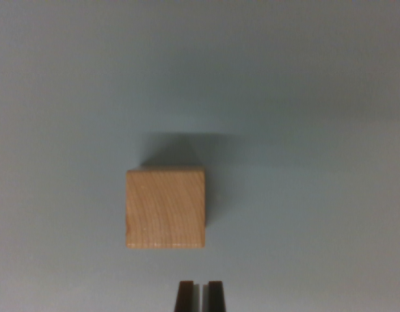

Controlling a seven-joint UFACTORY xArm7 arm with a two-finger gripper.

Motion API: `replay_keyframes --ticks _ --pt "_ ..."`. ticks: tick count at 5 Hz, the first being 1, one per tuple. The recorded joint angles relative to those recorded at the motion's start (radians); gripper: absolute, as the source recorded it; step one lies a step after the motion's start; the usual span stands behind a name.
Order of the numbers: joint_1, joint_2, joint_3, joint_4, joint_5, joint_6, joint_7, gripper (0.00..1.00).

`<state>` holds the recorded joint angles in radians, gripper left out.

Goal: Push wooden cube

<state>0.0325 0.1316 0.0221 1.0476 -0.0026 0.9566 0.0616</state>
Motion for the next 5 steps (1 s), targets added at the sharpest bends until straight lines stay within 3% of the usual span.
replay_keyframes --ticks 1,2,3,4,5 --pt "0.0031 0.007 0.004 -0.036 -0.0017 -0.042 0.004 0.00" --pt "0.0031 0.007 0.004 -0.036 -0.0017 -0.042 0.004 0.00" --pt "0.0063 0.014 0.008 -0.073 -0.0034 -0.085 0.007 0.00" --pt "0.0063 0.014 0.008 -0.073 -0.0034 -0.085 0.007 0.00" --pt "0.0093 0.020 0.012 -0.107 -0.0050 -0.126 0.010 0.00"
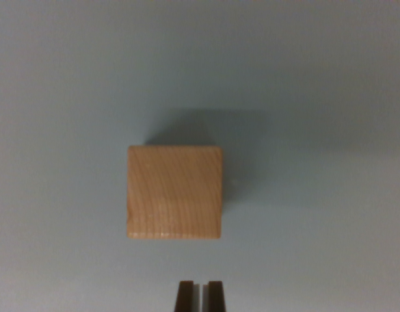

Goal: Push wooden cube

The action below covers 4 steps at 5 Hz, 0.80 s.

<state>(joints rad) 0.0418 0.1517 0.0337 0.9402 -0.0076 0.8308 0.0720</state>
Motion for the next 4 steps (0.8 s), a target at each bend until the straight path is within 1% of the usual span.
replay_keyframes --ticks 1,2,3,4 --pt "0.0000 0.000 0.000 0.000 0.0000 0.000 0.000 0.00" --pt "0.0028 0.006 0.004 -0.033 -0.0015 -0.038 0.003 0.00" --pt "0.0028 0.006 0.004 -0.033 -0.0015 -0.038 0.003 0.00" --pt "0.0054 0.012 0.007 -0.063 -0.0029 -0.073 0.006 0.00"
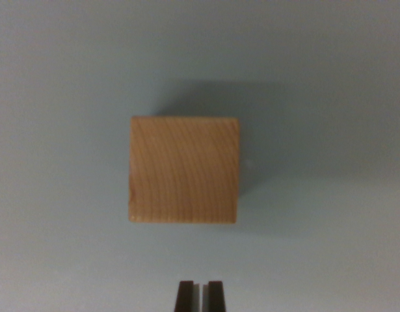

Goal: Push wooden cube

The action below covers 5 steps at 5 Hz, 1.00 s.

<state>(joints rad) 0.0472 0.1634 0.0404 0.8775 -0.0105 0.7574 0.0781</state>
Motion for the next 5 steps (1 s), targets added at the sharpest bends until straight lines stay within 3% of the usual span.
replay_keyframes --ticks 1,2,5 --pt "0.0000 0.000 0.000 0.000 0.0000 0.000 0.000 0.00" --pt "0.0024 0.005 0.003 -0.027 -0.0013 -0.032 0.003 0.00" --pt "0.0044 0.010 0.005 -0.051 -0.0024 -0.060 0.005 0.00"
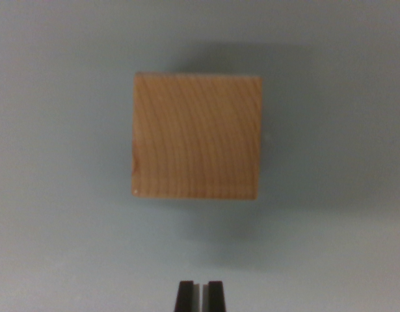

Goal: Push wooden cube

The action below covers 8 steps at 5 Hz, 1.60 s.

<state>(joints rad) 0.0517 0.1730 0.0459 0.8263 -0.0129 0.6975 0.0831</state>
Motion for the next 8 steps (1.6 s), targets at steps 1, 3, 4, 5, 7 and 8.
replay_keyframes --ticks 1,3,4,5,7,8 --pt "0.0018 0.004 0.002 -0.020 -0.0009 -0.024 0.002 0.00" --pt "0.0031 0.007 0.004 -0.036 -0.0017 -0.042 0.004 0.00" --pt "0.0031 0.007 0.004 -0.036 -0.0017 -0.042 0.004 0.00" --pt "0.0042 0.009 0.005 -0.049 -0.0023 -0.057 0.005 0.00" --pt "0.0049 0.011 0.006 -0.057 -0.0026 -0.066 0.006 0.00" --pt "0.0049 0.011 0.006 -0.057 -0.0026 -0.066 0.006 0.00"
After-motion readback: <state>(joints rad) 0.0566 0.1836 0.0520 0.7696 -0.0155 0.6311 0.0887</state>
